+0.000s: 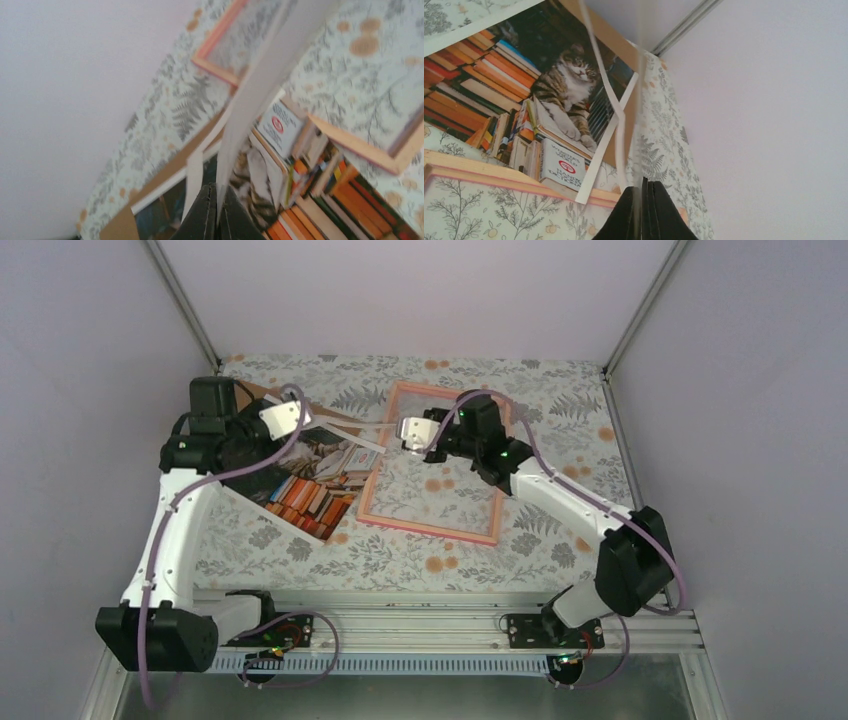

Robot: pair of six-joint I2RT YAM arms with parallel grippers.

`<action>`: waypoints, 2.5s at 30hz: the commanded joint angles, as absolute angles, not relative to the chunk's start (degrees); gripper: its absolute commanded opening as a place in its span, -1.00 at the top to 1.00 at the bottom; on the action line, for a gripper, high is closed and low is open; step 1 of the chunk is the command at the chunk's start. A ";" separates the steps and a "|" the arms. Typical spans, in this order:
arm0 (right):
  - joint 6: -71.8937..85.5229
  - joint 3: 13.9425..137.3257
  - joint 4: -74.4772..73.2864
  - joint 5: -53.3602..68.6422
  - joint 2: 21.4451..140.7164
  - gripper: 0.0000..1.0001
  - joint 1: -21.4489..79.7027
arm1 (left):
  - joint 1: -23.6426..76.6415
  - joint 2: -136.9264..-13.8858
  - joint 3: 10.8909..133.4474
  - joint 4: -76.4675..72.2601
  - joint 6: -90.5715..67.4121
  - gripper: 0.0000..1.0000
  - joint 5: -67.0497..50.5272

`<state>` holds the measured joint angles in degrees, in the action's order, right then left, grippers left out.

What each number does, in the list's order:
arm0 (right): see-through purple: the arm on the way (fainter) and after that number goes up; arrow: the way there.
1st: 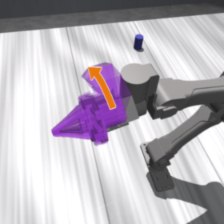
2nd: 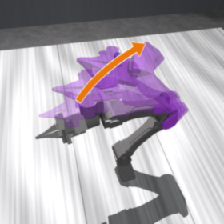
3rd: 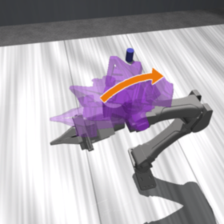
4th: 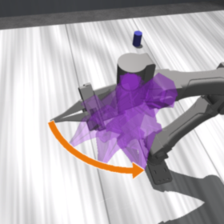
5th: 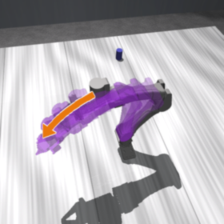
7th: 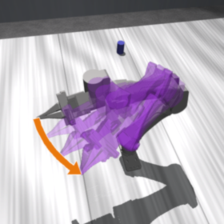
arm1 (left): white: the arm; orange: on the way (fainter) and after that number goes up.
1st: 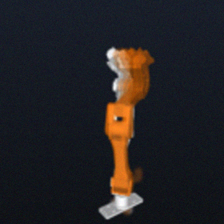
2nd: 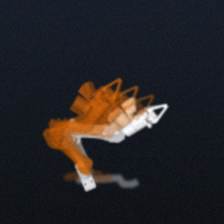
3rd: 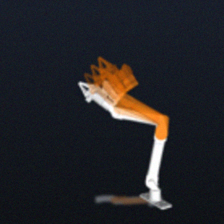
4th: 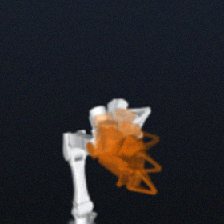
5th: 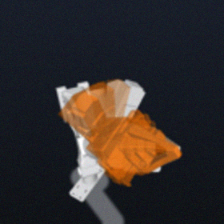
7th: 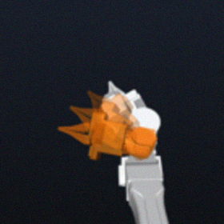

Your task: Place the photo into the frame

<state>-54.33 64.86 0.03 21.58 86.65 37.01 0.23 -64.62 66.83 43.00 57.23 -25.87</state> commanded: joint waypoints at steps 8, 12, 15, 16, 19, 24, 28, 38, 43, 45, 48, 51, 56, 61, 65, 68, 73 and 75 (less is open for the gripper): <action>-33.83 60.19 -2.77 16.83 70.67 -1.00 26.00 | 12.05 -73.32 89.11 46.60 36.26 0.95 -30.42; -31.48 55.19 -5.02 13.68 63.09 -1.00 19.00 | 20.54 -76.70 94.10 45.67 29.17 0.95 -29.02; -28.31 52.43 -7.23 12.79 57.20 -1.00 10.73 | 26.44 -81.21 97.69 44.40 23.10 0.95 -25.78; -26.76 51.99 -8.76 13.46 55.73 -1.00 7.44 | 27.88 -82.48 98.14 43.32 21.38 0.95 -23.88; -22.44 51.12 -15.36 17.16 51.45 -1.00 -1.05 | 31.23 -85.84 99.70 40.13 17.84 0.95 -21.99; -20.94 48.60 -24.15 26.01 41.03 -1.00 -8.64 | 34.39 -93.26 106.77 38.90 11.66 0.95 -26.40; -25.33 50.29 -29.74 40.00 33.39 -1.00 -8.67 | 34.75 -99.47 110.92 38.42 3.23 0.95 -36.06; -28.64 57.12 -37.43 43.17 34.79 -1.00 -8.70 | 37.84 -104.75 110.58 30.59 -8.66 0.95 -49.05; -18.34 59.95 -26.87 36.69 35.02 -1.00 -8.65 | 39.89 -103.58 111.76 31.42 -7.16 0.95 -51.01; -13.51 61.51 -20.77 30.70 35.31 -1.00 -8.67 | 40.16 -101.50 108.34 29.70 -6.99 0.95 -50.89; -8.28 66.43 -17.68 24.08 39.10 -1.00 -8.70 | 38.87 -101.28 103.54 26.78 -10.08 0.95 -51.36; -6.58 69.97 -16.60 24.20 42.36 -1.00 -8.69 | 37.40 -103.89 102.46 25.68 -11.62 0.95 -54.99; -8.85 68.77 -15.61 31.67 42.57 -1.00 -8.62 | 37.25 -106.92 98.50 18.99 -15.17 0.95 -58.72; -10.44 66.73 -25.36 30.52 43.73 -1.00 -8.69 | 34.15 -107.58 90.51 12.85 -19.45 0.95 -58.62; -9.36 64.46 -33.21 28.78 46.43 -1.00 -8.65 | 33.05 -105.51 85.90 14.37 -12.62 0.95 -55.06; -4.41 63.33 -34.31 28.45 48.58 -1.00 -8.64 | 32.93 -106.74 83.19 14.76 -10.39 0.95 -53.73; 1.38 61.18 -36.41 18.47 54.28 -1.00 -8.72 | 30.63 -108.60 80.43 10.01 -14.46 0.95 -54.48; 2.12 60.21 -36.63 21.18 56.18 -1.00 -8.91 | 30.33 -108.34 80.46 8.68 -14.20 0.95 -54.61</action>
<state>-2.85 61.76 -34.22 23.42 53.60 -8.45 31.68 -107.90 80.86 14.24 -13.61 -53.95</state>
